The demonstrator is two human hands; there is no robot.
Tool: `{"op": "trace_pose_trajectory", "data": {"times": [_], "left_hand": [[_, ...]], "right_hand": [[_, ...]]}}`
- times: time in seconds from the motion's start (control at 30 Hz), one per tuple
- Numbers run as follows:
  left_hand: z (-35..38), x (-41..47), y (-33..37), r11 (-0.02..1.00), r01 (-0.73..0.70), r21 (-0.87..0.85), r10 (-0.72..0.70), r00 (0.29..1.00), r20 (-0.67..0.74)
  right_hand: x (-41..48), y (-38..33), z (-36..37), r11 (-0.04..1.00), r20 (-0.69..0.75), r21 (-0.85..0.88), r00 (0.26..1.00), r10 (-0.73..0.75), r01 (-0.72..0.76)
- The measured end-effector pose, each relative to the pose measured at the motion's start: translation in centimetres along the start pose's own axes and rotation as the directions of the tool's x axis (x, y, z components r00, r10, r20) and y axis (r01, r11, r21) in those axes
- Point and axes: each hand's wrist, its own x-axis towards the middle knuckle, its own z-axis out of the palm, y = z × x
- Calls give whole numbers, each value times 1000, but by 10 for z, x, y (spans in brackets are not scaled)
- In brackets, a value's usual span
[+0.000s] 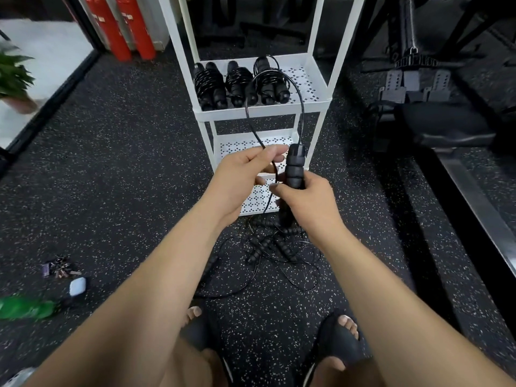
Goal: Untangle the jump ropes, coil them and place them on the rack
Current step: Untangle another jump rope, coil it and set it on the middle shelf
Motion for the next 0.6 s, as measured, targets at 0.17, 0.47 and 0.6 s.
{"op": "trace_pose_trajectory", "data": {"times": [0.17, 0.47, 0.6], "left_hand": [[3, -1, 2, 999, -33, -11, 33, 999, 2], [-16, 2, -23, 983, 129, 133, -164, 938, 305], [-16, 4, -48, 835, 101, 540, -318, 890, 325]], "right_hand": [[0, -2, 4, 999, -13, -1, 999, 33, -33], [-7, -25, -11, 985, 11, 169, 1000, 27, -28], [-14, -38, -23, 975, -15, 223, 1000, 0, 3]]}}
